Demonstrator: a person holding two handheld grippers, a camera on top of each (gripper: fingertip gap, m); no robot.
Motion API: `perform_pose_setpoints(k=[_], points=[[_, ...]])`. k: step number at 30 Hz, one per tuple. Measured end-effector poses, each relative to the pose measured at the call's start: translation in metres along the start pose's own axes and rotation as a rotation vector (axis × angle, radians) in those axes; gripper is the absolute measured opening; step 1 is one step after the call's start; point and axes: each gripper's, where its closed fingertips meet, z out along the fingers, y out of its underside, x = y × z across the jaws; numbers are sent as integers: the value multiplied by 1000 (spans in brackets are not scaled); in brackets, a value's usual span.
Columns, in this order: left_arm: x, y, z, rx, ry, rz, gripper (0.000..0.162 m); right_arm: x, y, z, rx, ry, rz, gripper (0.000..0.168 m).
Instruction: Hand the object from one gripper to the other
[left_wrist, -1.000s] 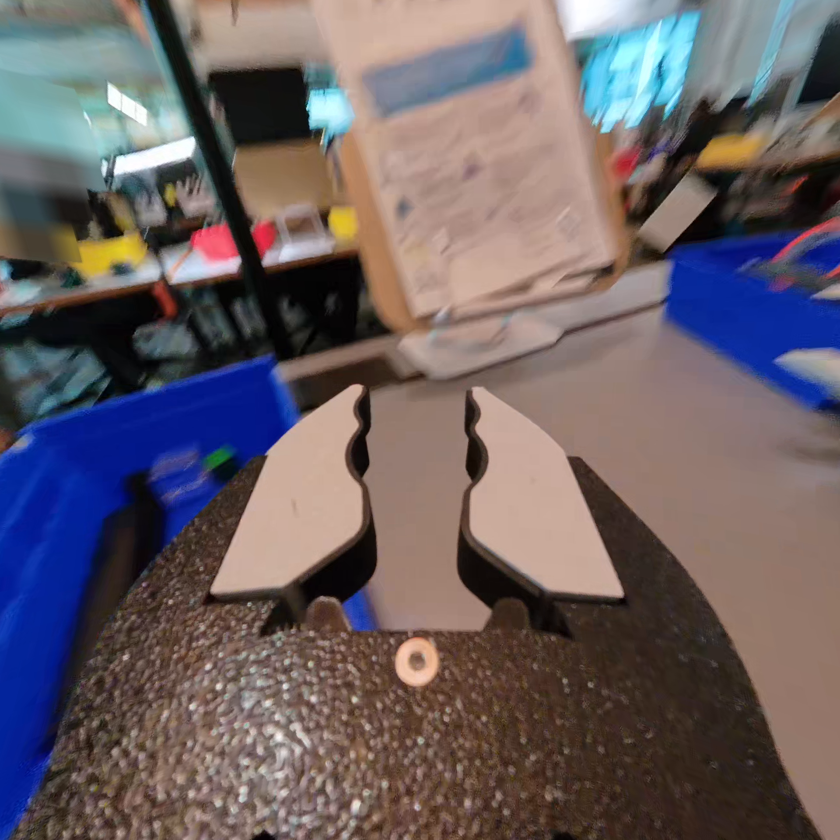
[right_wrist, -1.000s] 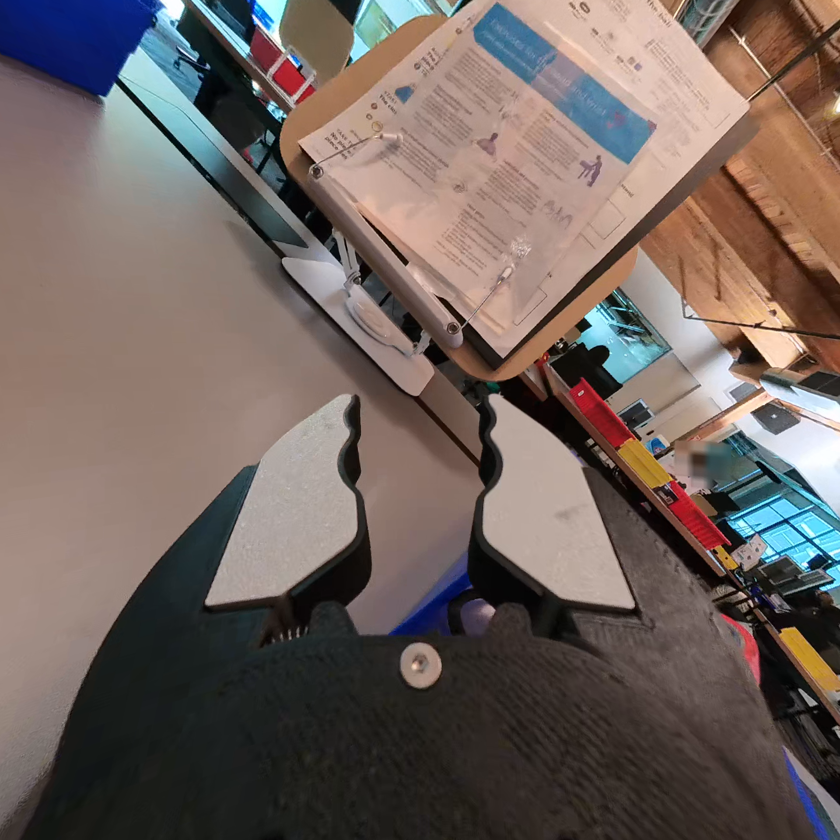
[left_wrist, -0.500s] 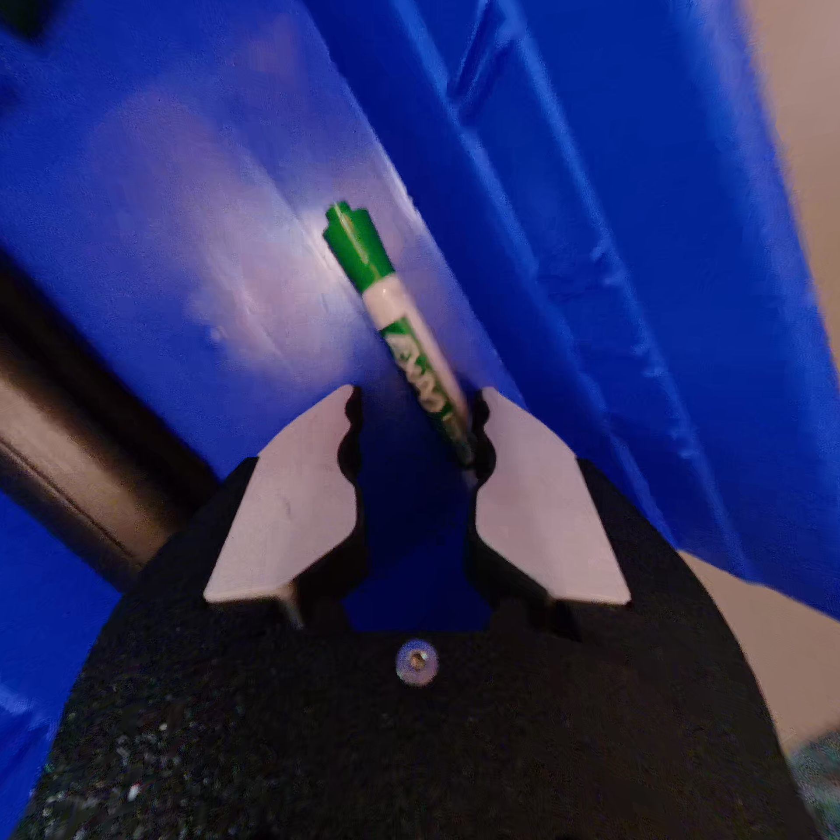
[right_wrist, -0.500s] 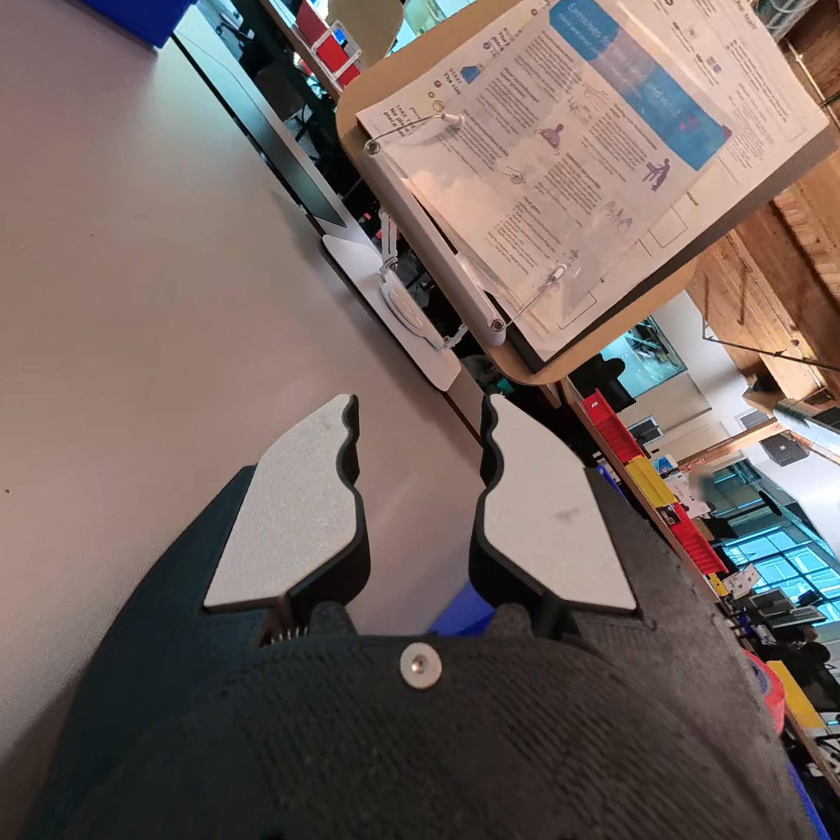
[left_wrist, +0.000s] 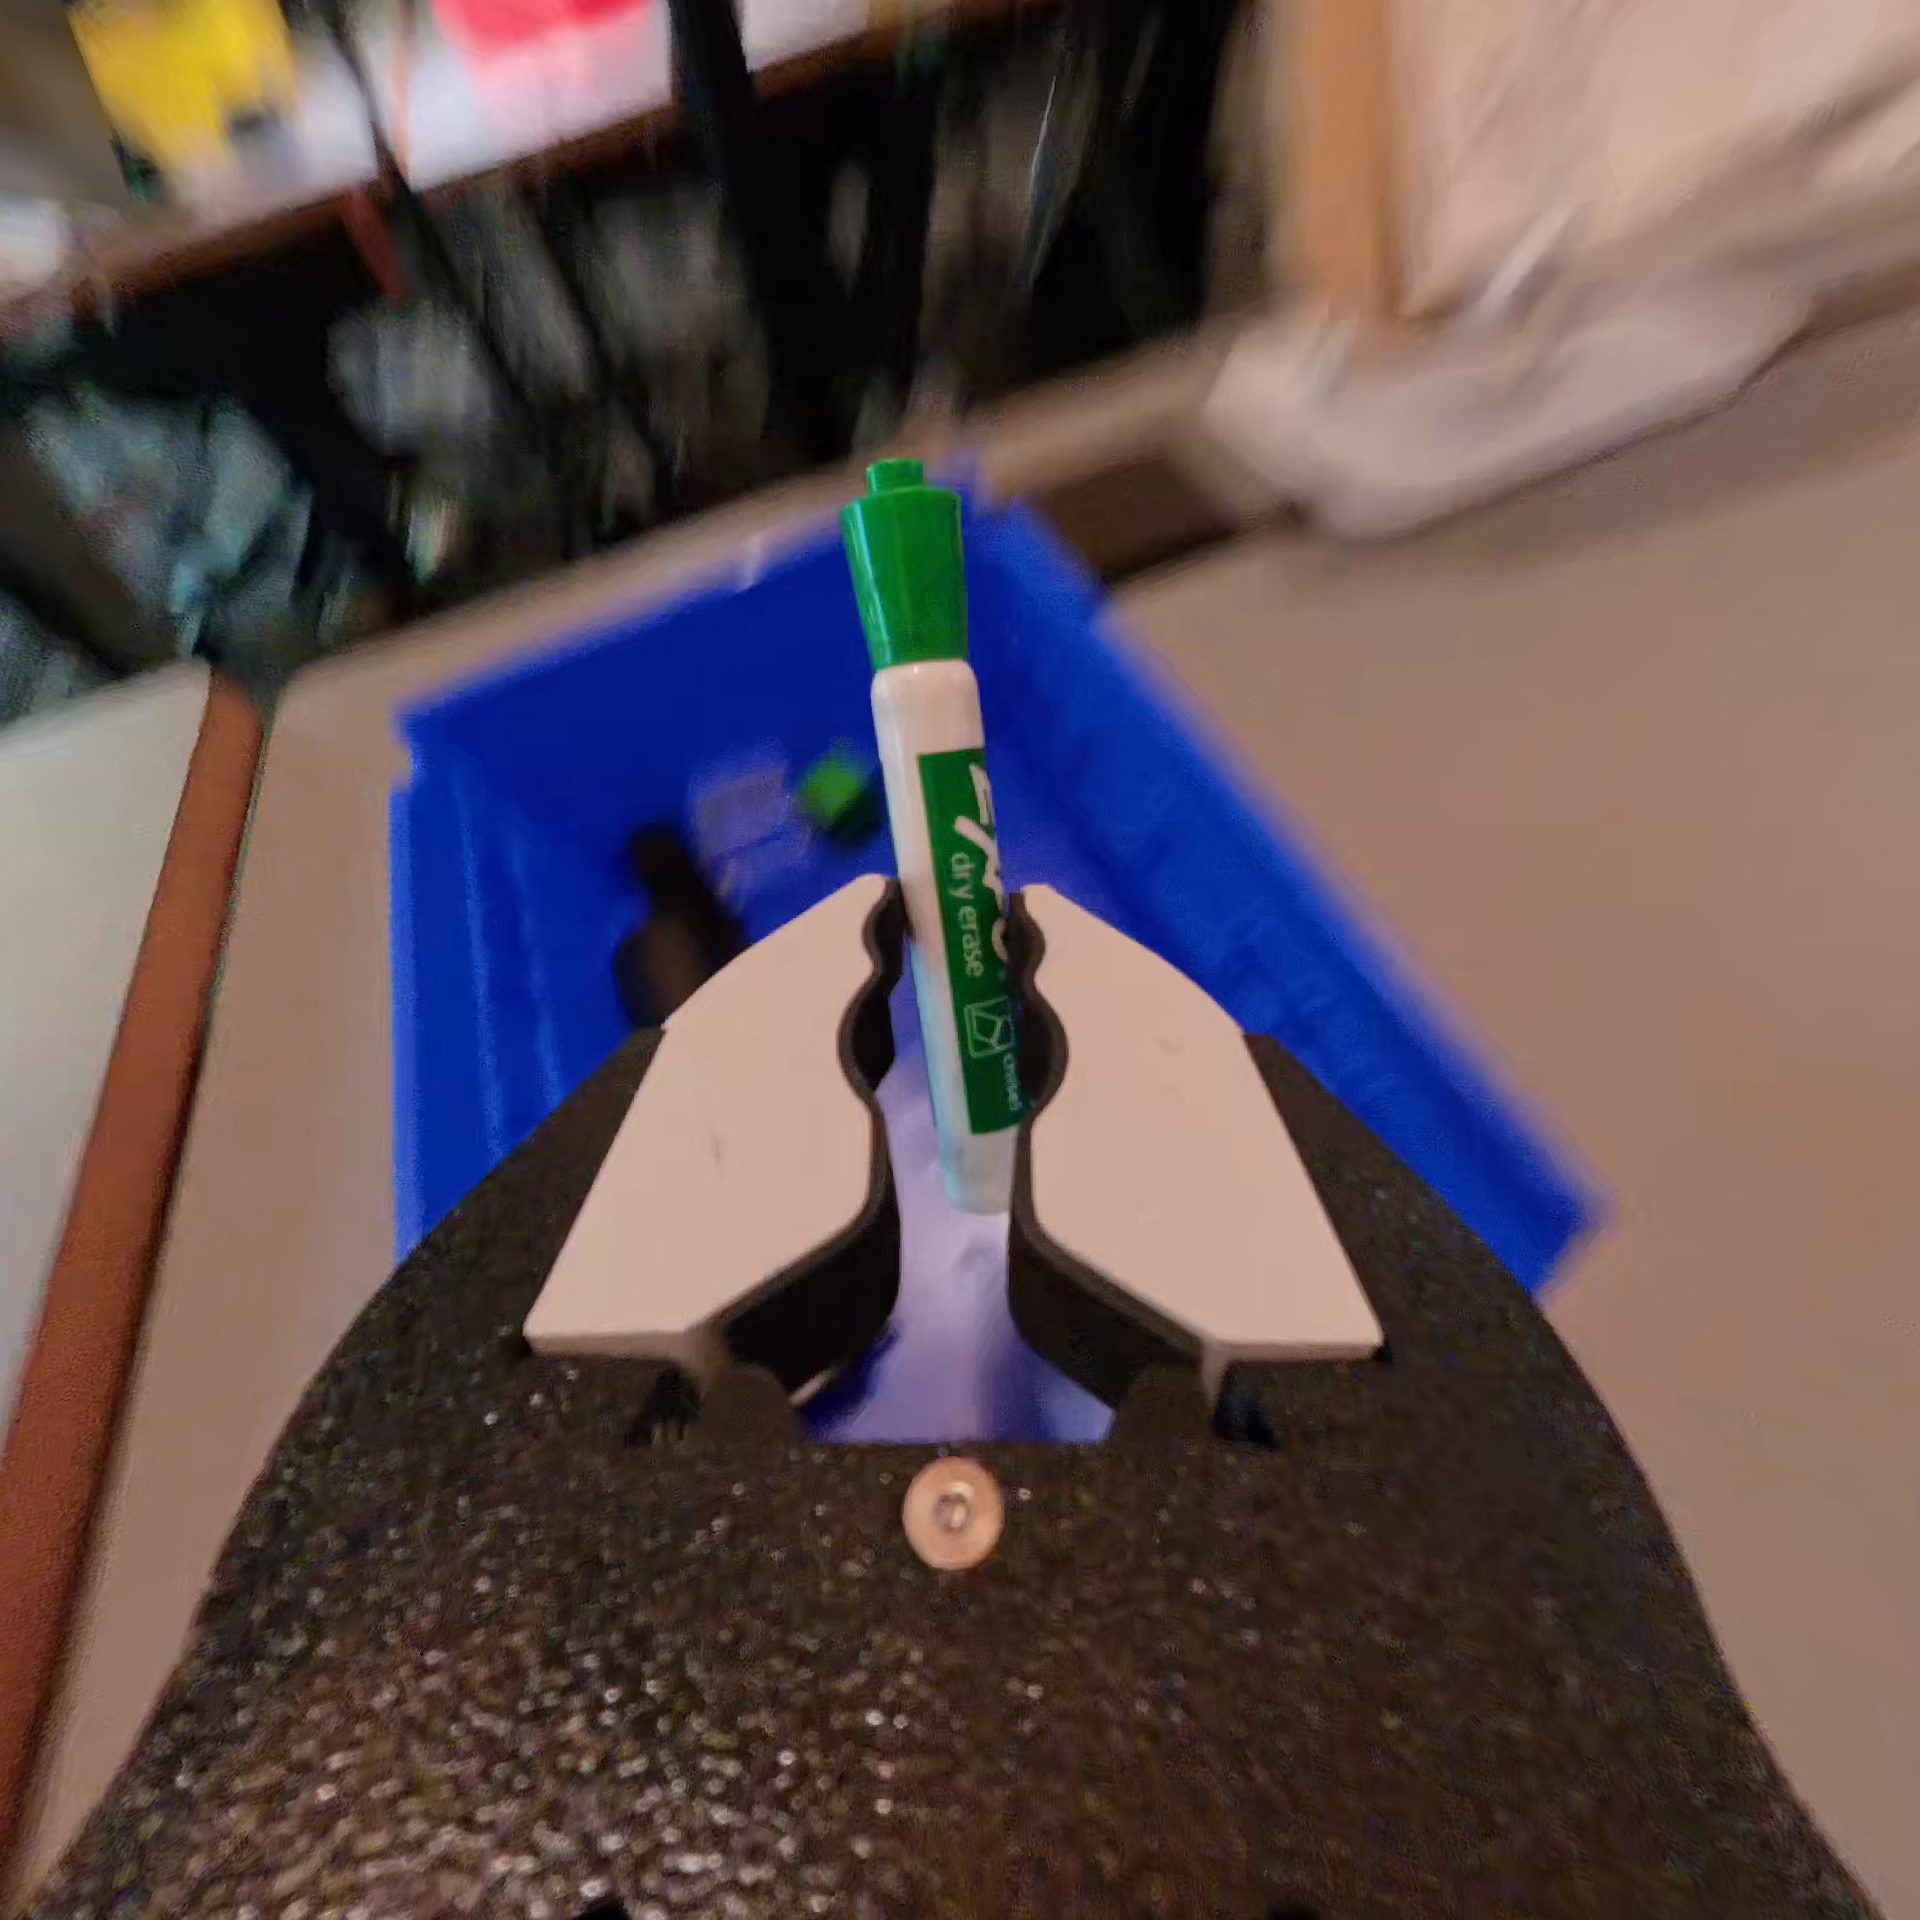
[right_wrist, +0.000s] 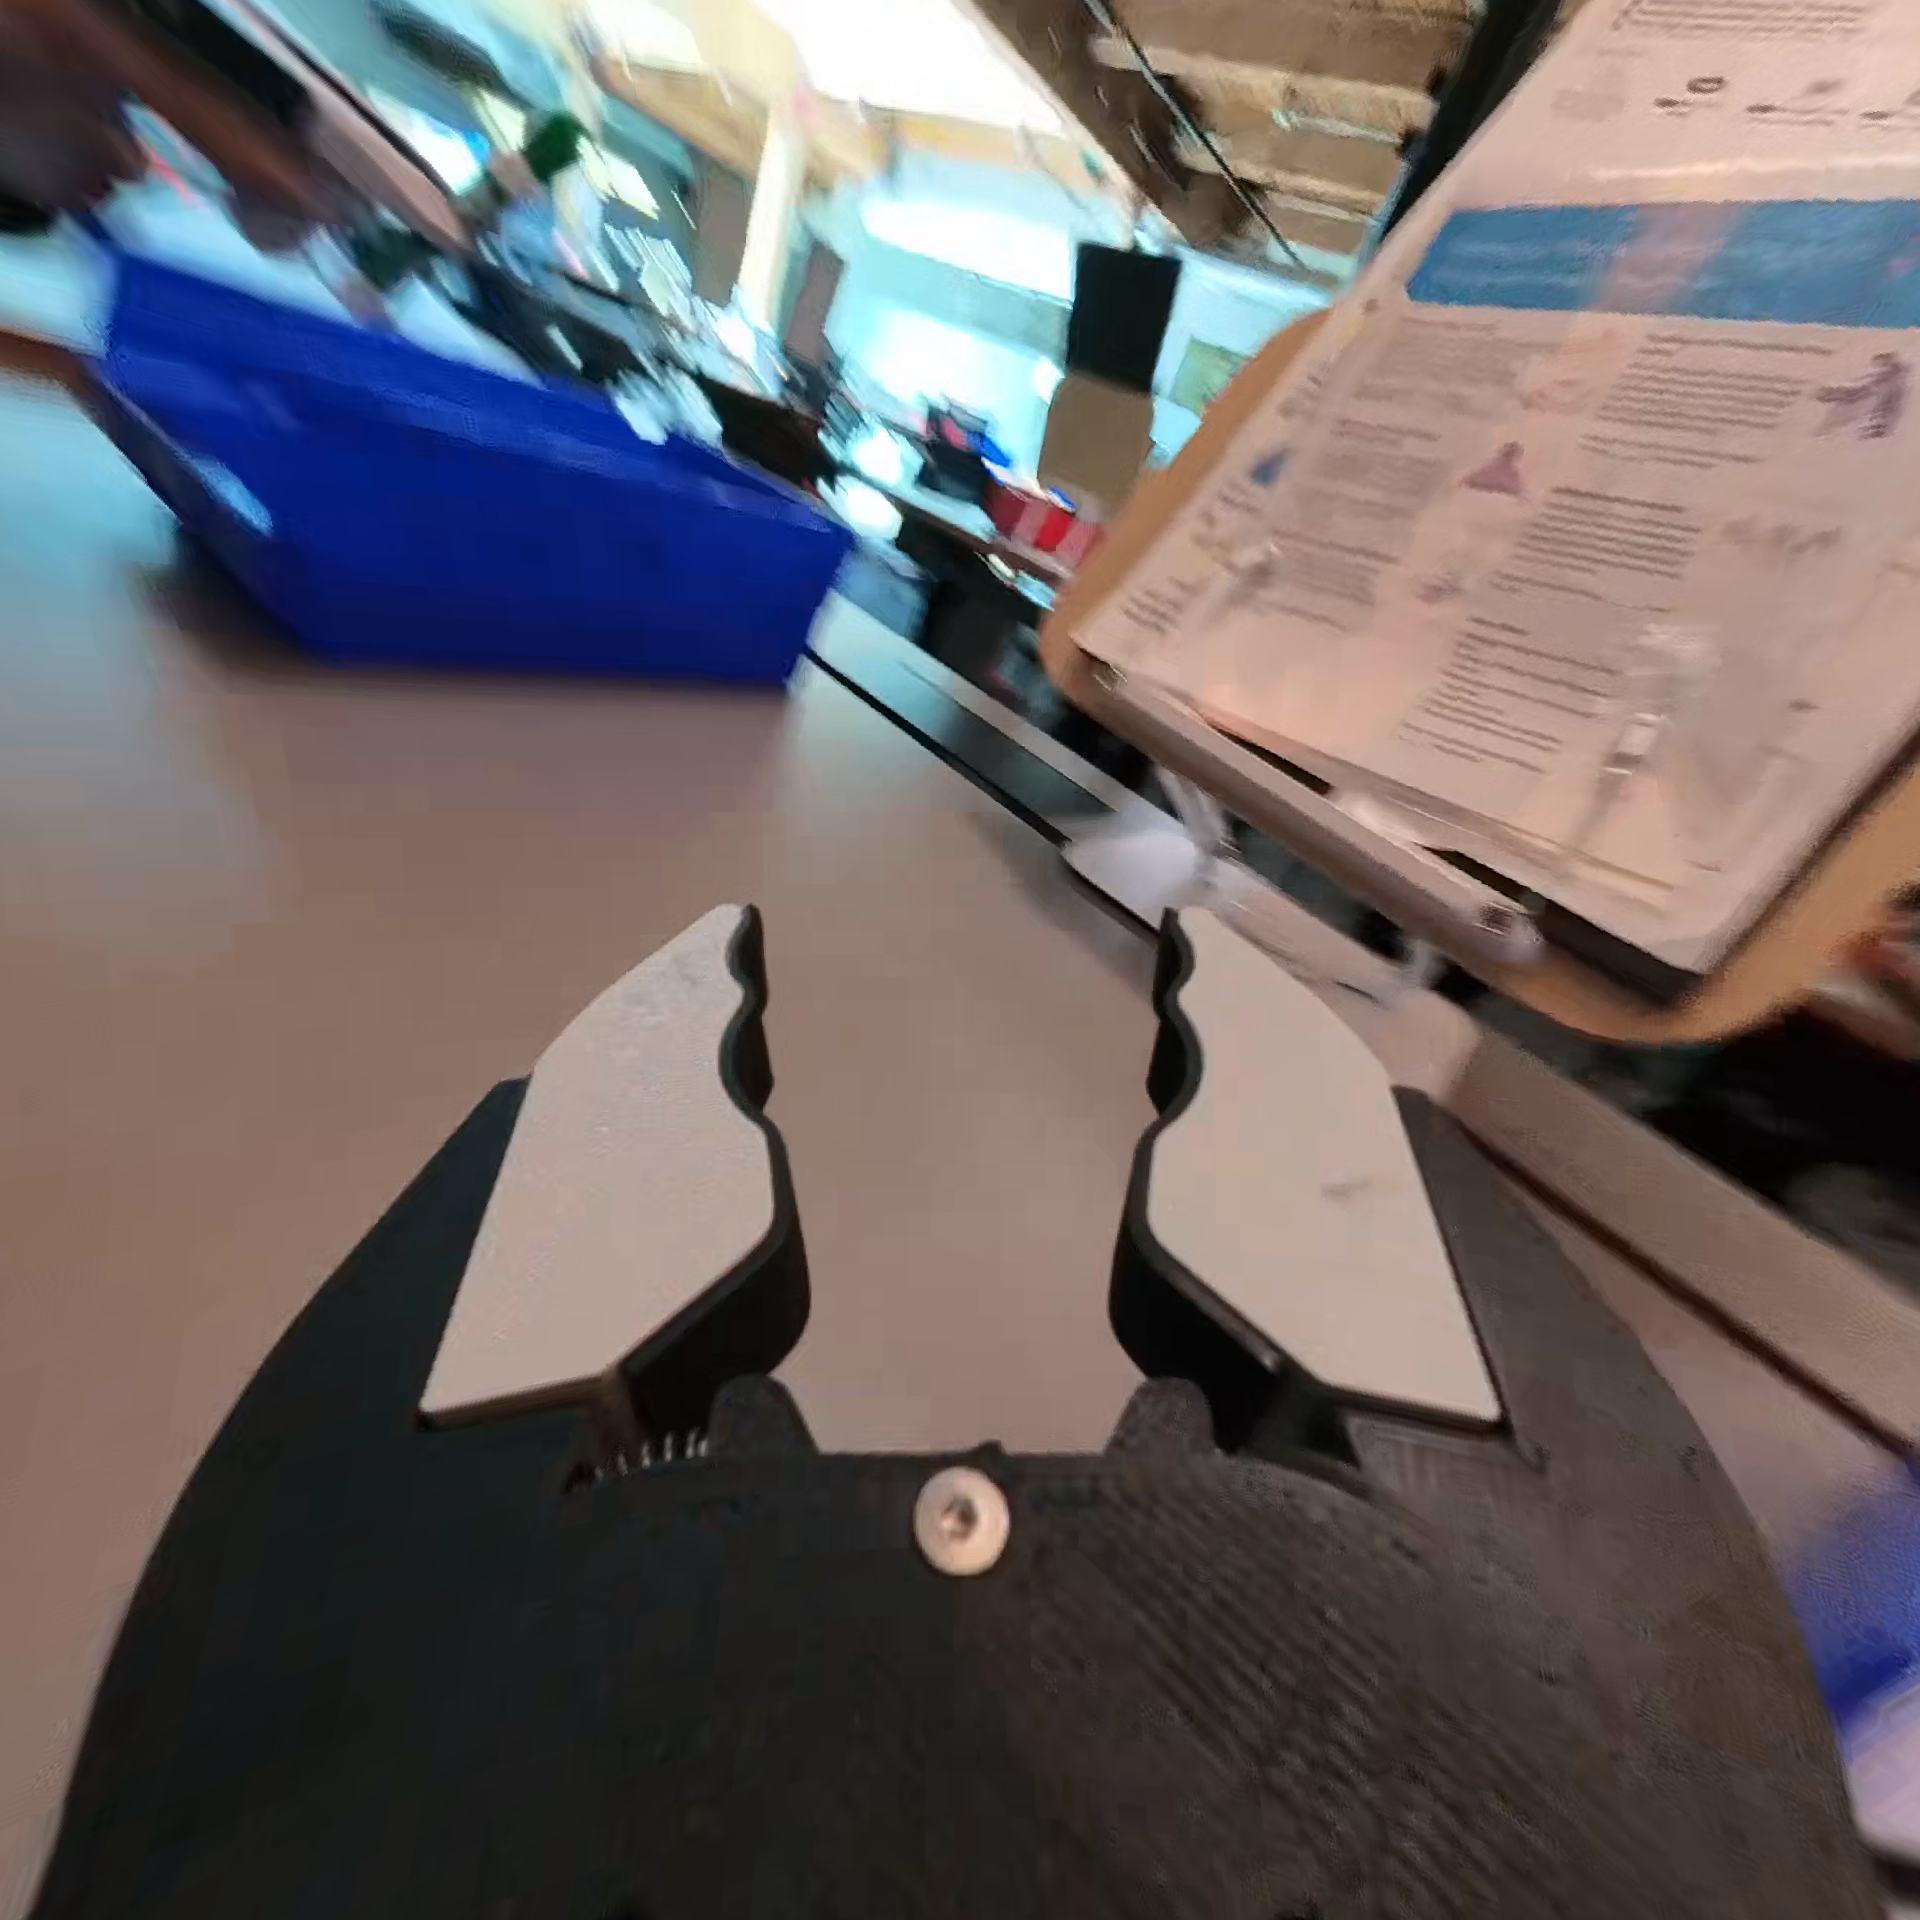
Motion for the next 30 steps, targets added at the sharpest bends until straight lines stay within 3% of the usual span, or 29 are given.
perform_pose_setpoints(k=[1, 4, 6, 10, 15, 21, 25, 30], points=[[19, -26, -17, 153, 77, -20, 19, -8, -11, 5, 59, -67, 91, 71], [107, -79, -58, 474, 440, -30, 20, -29, -42, 20, 194, -294, 385, 71], [173, -91, -69, 561, 688, -44, 20, -43, -61, 26, 267, -449, 540, 66], [275, -75, -35, 594, 917, 12, 19, -57, -78, 21, 367, -573, 722, 52], [337, -48, -5, 552, 1058, -69, 19, -59, -59, 3, 347, -500, 640, 43], [342, -28, 12, 538, 886, 28, 19, -55, -58, 6, 321, -440, 608, 38], [344, -27, 12, 566, 749, 211, 19, -50, -54, 13, 279, -316, 547, 38], [348, -24, 18, 541, 574, 375, 19, -53, -53, 12, 258, -300, 415, 17]])
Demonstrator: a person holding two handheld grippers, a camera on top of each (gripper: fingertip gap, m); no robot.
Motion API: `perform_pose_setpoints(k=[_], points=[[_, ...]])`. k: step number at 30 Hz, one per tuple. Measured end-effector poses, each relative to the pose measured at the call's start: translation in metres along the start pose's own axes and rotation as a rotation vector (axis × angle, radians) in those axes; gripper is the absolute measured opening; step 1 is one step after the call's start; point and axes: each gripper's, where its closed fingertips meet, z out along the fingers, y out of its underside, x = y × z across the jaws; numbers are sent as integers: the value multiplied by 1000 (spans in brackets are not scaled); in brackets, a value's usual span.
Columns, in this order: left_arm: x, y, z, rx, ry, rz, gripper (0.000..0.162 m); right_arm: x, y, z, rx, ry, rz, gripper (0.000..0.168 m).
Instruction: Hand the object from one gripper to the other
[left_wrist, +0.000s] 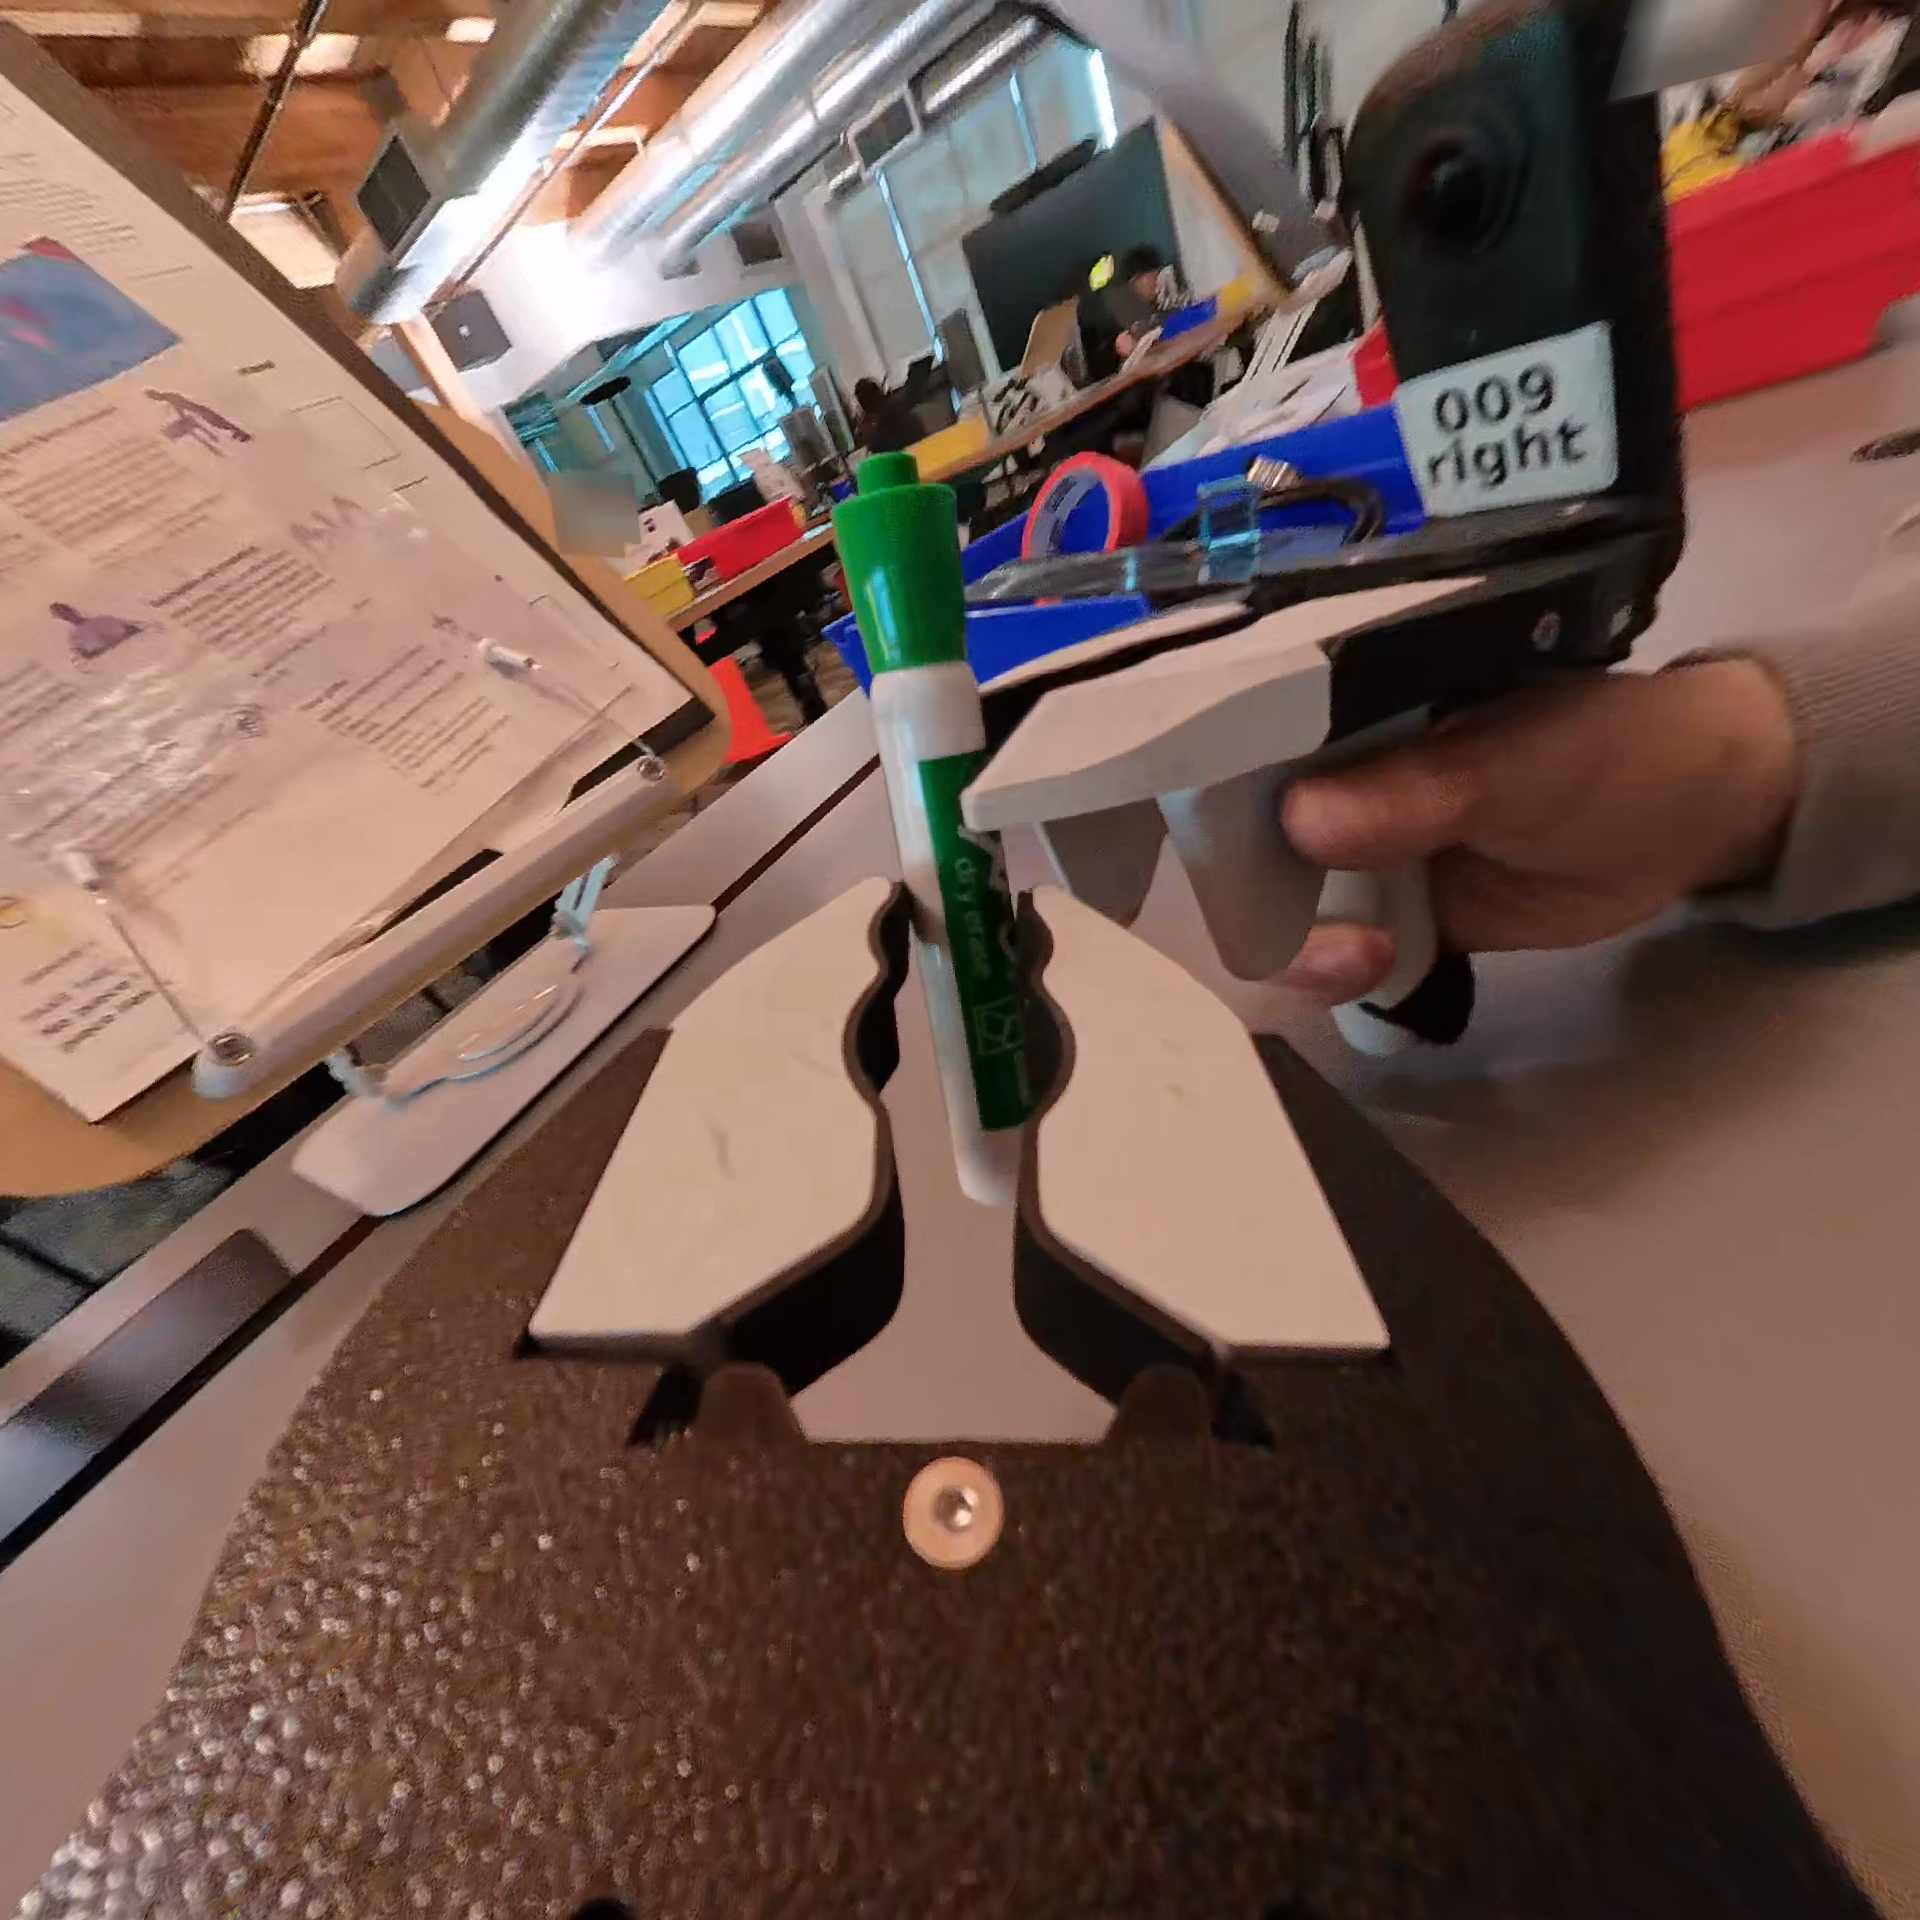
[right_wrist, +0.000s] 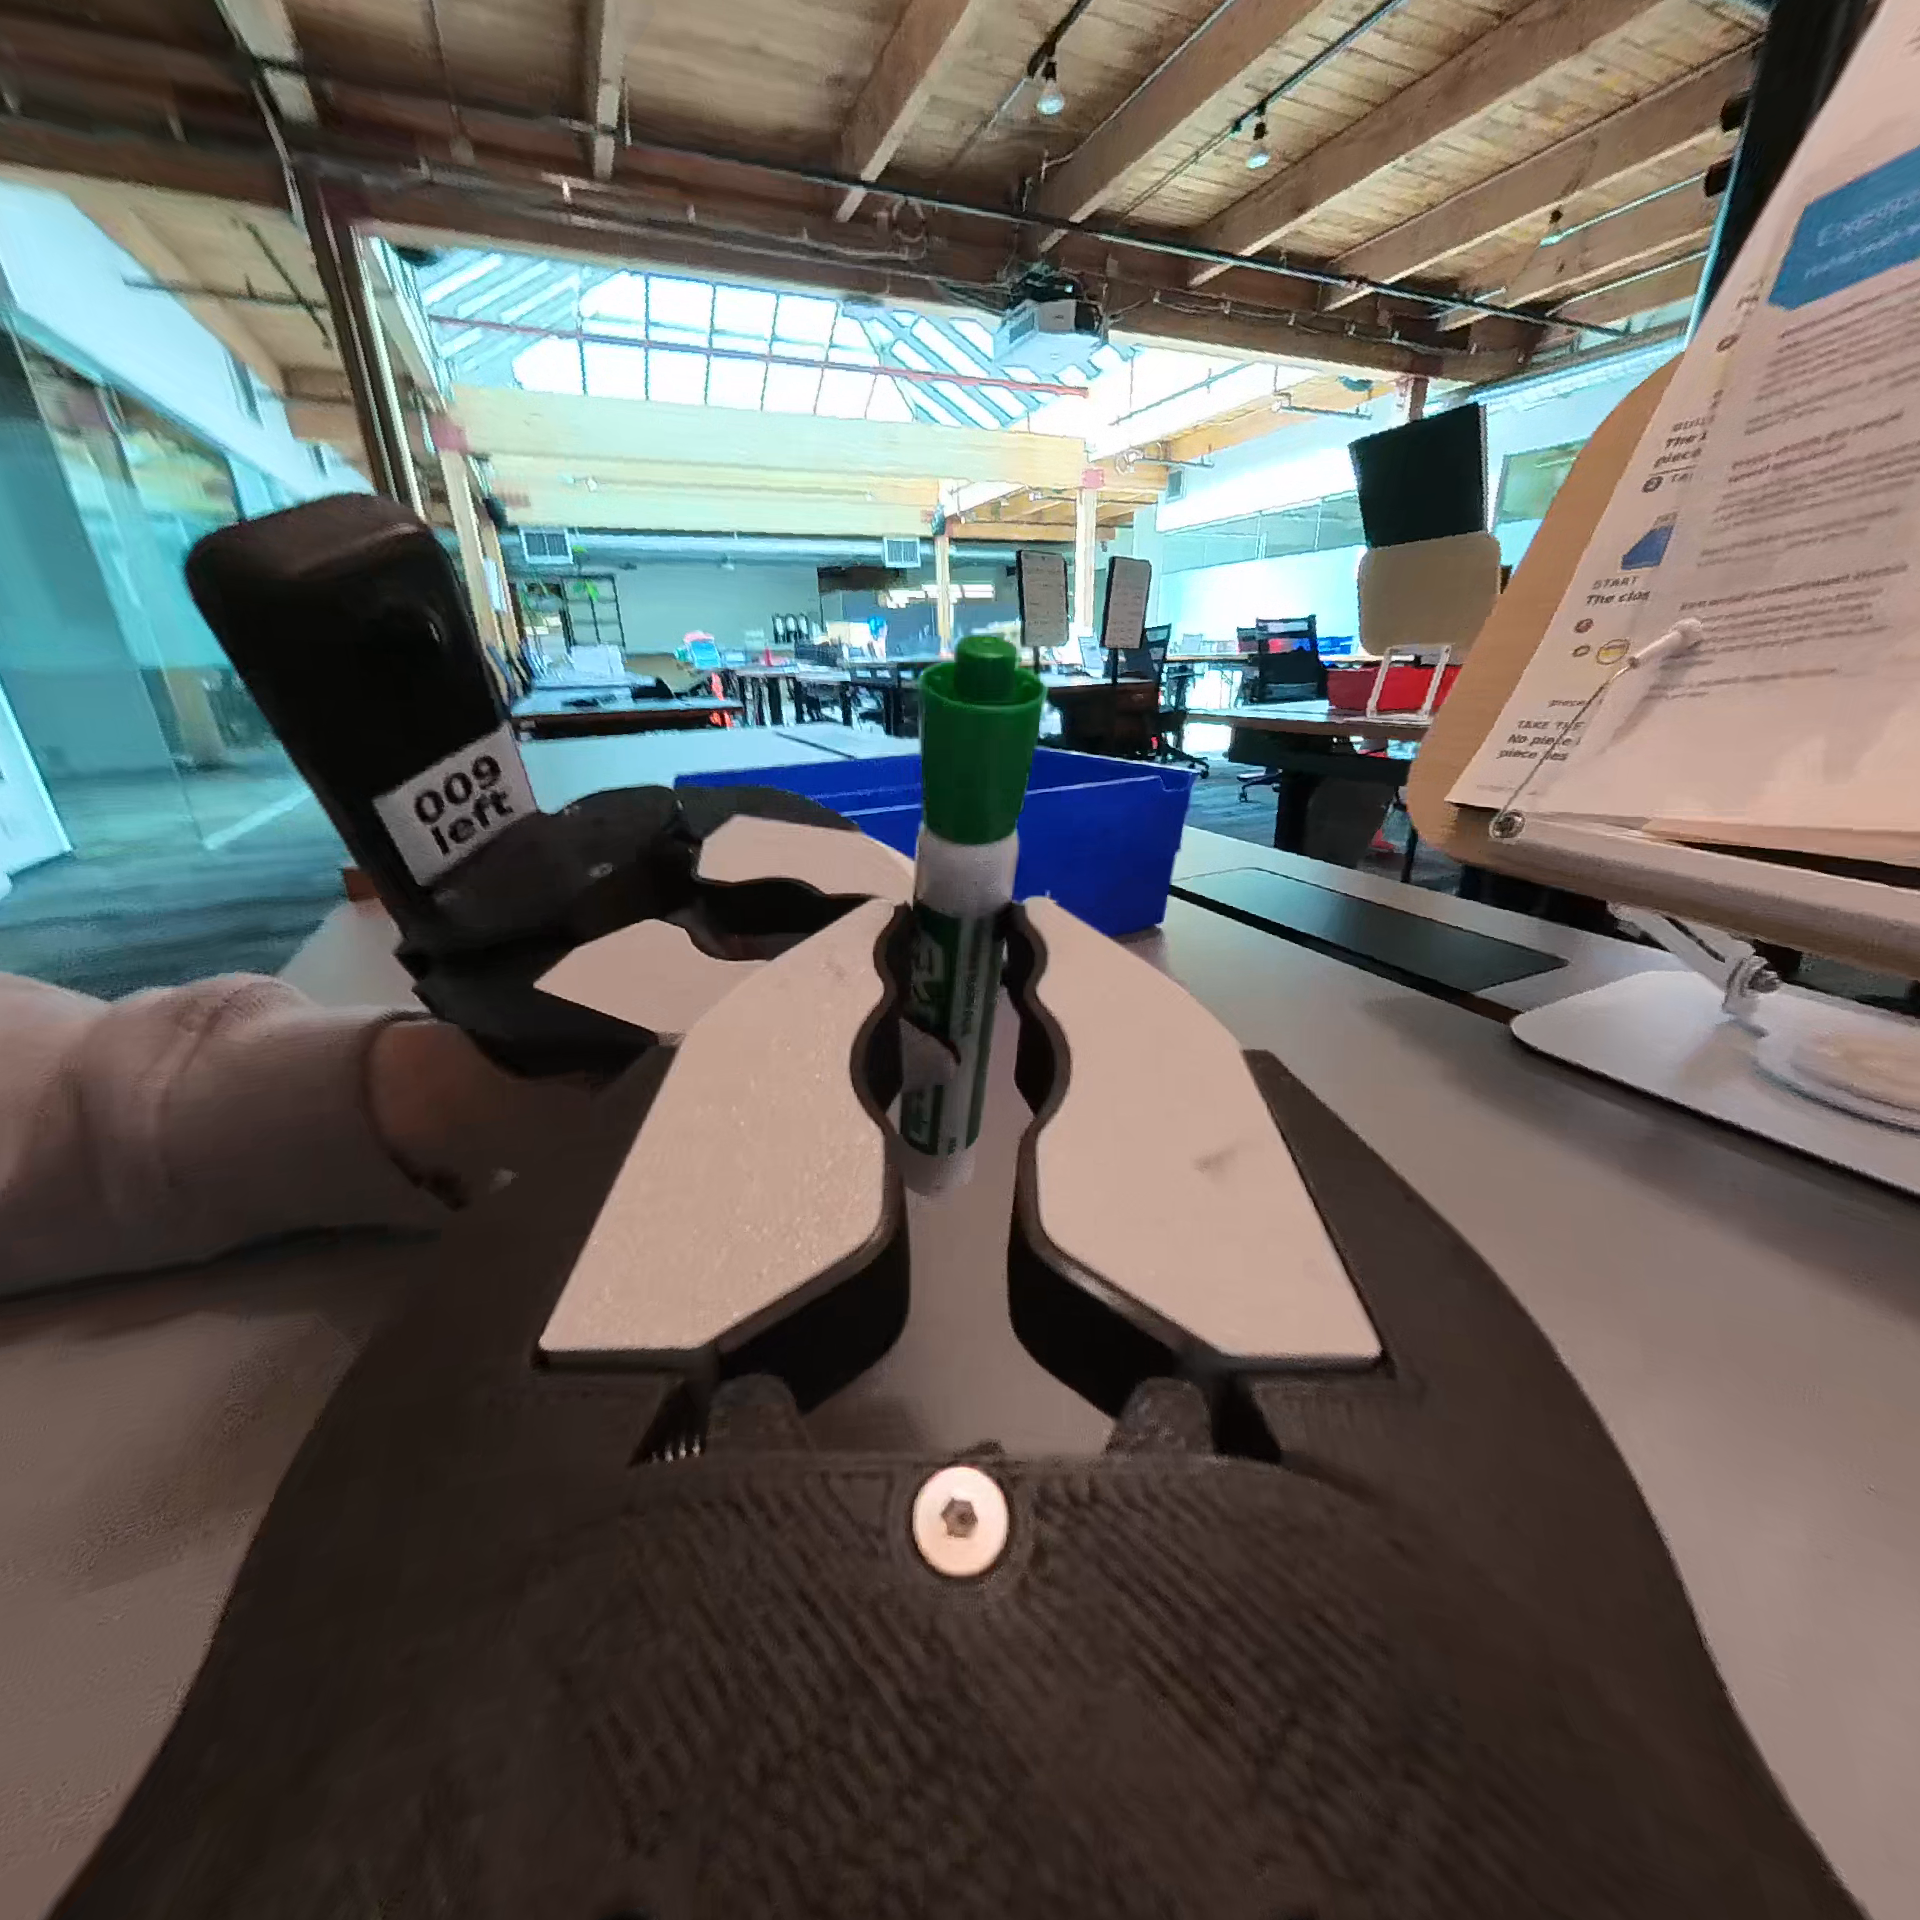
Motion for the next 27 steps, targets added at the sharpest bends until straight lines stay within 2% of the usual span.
perform_pose_setpoints(k=[4, 8, 12, 15, 17, 20, 24, 25, 27], points=[[4, -2, -2, 34, 15, 24, 20, -3, -4, -1, 3, -66, 51, 18], [14, 7, -2, 2, 116, -53, 45, 11, -29, -13, 170, -120, 320, 20], [18, 5, 1, 24, 132, -135, 44, 31, -35, -23, 283, -128, 549, 17], [22, 0, 4, 53, 163, -260, 44, 32, -32, -21, 298, -131, 611, 17], [21, -4, 4, 78, 170, -335, 41, 27, -31, -19, 290, -150, 612, 17], [17, -5, 1, 93, 180, -408, 21, 24, -31, -18, 275, -153, 564, 17], [10, -10, -4, 126, 191, -440, 21, 26, -30, -19, 256, -116, 485, 19], [5, -13, -6, 137, 178, -450, 20, 32, -29, -20, 238, -57, 429, 22], [-8, -10, -10, 100, 126, -469, 20, 50, -29, -27, 200, 116, 211, 46]])
